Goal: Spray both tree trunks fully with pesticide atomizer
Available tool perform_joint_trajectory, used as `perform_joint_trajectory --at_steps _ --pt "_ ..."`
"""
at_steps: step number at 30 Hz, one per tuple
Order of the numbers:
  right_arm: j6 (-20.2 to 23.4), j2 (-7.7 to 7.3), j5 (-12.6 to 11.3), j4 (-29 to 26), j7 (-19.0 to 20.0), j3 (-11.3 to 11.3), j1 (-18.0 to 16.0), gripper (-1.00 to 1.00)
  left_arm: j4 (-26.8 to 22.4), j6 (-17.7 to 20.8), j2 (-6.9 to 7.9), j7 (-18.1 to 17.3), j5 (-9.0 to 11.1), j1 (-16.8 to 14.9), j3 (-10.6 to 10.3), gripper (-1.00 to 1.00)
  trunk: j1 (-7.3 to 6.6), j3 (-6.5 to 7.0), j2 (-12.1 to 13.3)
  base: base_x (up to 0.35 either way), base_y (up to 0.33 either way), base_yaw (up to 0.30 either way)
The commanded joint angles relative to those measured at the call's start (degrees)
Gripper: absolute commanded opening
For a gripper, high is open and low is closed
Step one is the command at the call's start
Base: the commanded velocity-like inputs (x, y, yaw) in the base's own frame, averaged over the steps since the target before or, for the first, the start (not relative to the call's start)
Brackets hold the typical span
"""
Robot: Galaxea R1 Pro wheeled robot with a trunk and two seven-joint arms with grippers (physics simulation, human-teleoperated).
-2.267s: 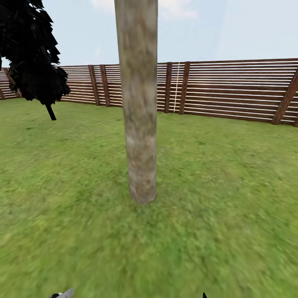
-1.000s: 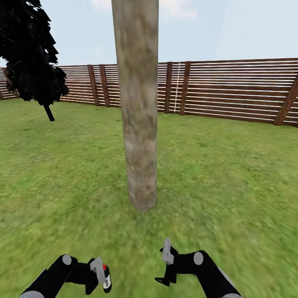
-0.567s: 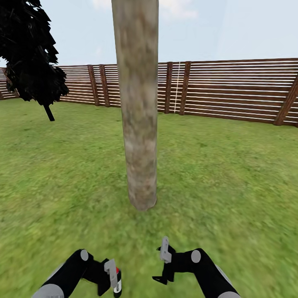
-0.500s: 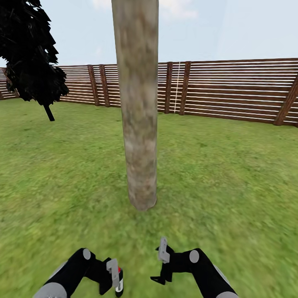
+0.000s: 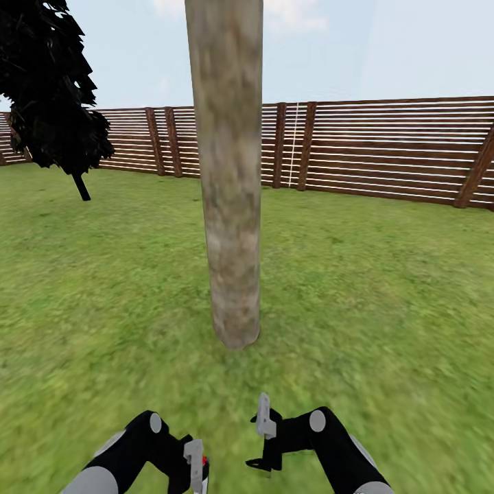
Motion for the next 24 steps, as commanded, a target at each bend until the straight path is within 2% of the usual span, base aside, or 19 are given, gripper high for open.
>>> perform_joint_trajectory --at_steps 1,9,16,21,24 --pt "0.0 -0.04 0.0 -0.6 0.0 0.0 0.0 -1.0 0.1 0.0 0.0 0.0 0.0 0.0 -0.1 -1.0 0.0 0.0 0.0 0.0 0.0 0.0" --pt "0.0 -0.08 -0.1 -2.5 0.5 -0.1 0.0 -1.0 -0.1 -0.1 -0.12 0.0 0.2 0.0 -0.2 -1.0 0.0 0.0 0.0 0.0 0.0 0.0" --pt "0.0 0.09 -0.1 -2.4 0.5 0.0 0.0 -1.0 -0.5 0.1 -2.66 0.3 0.2 -0.1 -0.2 -1.0 0.0 0.0 0.0 0.0 0.0 0.0" --pt "0.0 1.13 -0.1 -2.3 0.5 0.1 0.0 -1.0 -0.6 0.0 -4.17 1.0 0.8 -0.3 -0.1 -1.0 0.0 0.0 0.0 0.0 0.0 0.0" --pt "0.0 1.13 -0.2 -2.4 0.5 0.1 0.0 -1.0 -0.6 0.0 -4.82 3.2 1.1 -0.3 0.0 -1.0 0.0 0.0 0.0 0.0 0.0 0.0"
